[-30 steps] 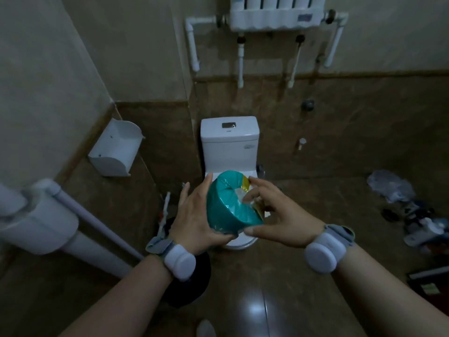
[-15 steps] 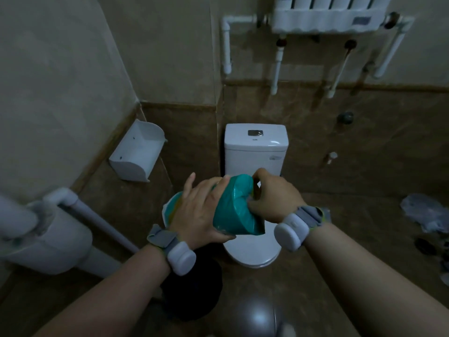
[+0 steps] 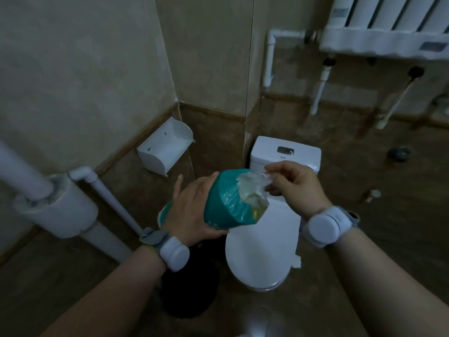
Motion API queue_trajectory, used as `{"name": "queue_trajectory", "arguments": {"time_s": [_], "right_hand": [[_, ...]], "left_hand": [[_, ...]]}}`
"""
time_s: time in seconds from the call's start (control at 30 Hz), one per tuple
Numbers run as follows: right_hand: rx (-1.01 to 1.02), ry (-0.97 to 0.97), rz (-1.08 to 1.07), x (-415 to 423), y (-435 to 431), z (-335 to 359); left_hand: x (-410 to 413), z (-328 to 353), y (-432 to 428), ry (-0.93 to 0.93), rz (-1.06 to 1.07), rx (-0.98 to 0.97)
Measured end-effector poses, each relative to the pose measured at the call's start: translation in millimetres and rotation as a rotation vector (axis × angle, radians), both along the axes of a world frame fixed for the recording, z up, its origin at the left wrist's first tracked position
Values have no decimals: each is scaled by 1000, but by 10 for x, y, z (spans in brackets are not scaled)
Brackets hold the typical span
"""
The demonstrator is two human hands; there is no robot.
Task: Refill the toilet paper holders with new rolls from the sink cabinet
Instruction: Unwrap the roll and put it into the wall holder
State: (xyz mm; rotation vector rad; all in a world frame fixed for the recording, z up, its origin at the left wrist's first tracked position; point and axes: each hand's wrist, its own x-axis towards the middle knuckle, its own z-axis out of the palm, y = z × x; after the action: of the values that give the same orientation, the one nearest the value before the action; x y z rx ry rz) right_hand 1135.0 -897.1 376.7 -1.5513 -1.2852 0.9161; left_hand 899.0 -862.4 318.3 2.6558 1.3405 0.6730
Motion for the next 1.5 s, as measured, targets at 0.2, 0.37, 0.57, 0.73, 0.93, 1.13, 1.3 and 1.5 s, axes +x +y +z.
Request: {"name": "queue_trajectory", "arguments": {"time_s": [0.2,0.37,0.57,0.73,0.93,1.13,1.3,1.5], "right_hand": [[61,-436,335,-30,21,-14],[304,-448,131,5,130,4],[182,-94,16,-25,162,71],[62,-126,133,-168,150,43],[203,-17,-62,-266,167,42],[546,-638,288,-403,29,185],[332,-841,332,-429,10,153],[329,-792,377,-390,-13,142]], "left_hand": [[79,0,-79,-3,51,35],[86,20,-160,-8,67,36],[-35,38,-215,-9,91,-15],[-139,71,-231,-57,129,2],[-306,174,-196,-120,191,6],[-353,190,-219,-104,215,12],[-410,222,-237,-54,256,56],[-419,221,-255,-66,292,55]]}}
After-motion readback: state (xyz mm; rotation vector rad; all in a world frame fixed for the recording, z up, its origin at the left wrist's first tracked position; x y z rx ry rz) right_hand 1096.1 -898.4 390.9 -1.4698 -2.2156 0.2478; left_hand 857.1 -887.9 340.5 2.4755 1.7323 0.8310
